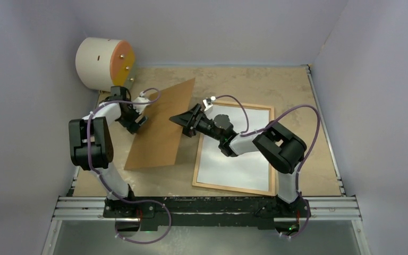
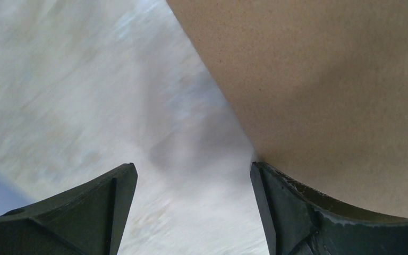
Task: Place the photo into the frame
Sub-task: Pick up the photo frame item at the center of the board.
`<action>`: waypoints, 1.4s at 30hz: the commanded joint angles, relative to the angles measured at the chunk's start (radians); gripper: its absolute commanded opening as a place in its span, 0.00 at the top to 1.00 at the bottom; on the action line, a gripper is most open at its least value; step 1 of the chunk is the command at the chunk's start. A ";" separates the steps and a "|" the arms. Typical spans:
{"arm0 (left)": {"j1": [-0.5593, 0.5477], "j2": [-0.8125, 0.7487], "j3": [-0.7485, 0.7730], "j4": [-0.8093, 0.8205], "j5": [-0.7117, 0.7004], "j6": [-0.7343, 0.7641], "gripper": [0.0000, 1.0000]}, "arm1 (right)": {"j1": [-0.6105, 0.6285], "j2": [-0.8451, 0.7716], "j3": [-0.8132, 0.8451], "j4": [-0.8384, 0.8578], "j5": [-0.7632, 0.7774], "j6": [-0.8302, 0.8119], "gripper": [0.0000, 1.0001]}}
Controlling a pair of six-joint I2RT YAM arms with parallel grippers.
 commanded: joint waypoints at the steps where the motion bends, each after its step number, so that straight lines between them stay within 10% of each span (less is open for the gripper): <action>1: -0.071 0.085 -0.064 -0.219 0.351 -0.095 0.16 | 0.046 0.016 -0.006 0.452 -0.165 0.189 0.16; 6: -0.071 0.083 -0.044 -0.226 0.348 -0.101 0.16 | 0.032 -0.008 -0.024 0.366 -0.191 0.180 0.20; 15: -0.071 0.059 -0.030 -0.162 0.282 -0.145 0.15 | -0.002 -0.451 -0.143 -0.436 0.034 -0.208 0.17; 23: -0.082 0.048 -0.021 -0.173 0.328 -0.157 0.14 | -0.004 -0.386 -0.057 -0.611 0.006 -0.236 0.54; 28: -0.083 -0.007 0.020 -0.191 0.332 -0.145 0.05 | -0.013 -0.401 0.045 -0.830 0.072 -0.307 1.00; 42: -0.085 -0.538 0.316 -0.680 0.820 0.260 0.00 | -0.207 -0.462 0.231 -0.882 0.036 -0.145 1.00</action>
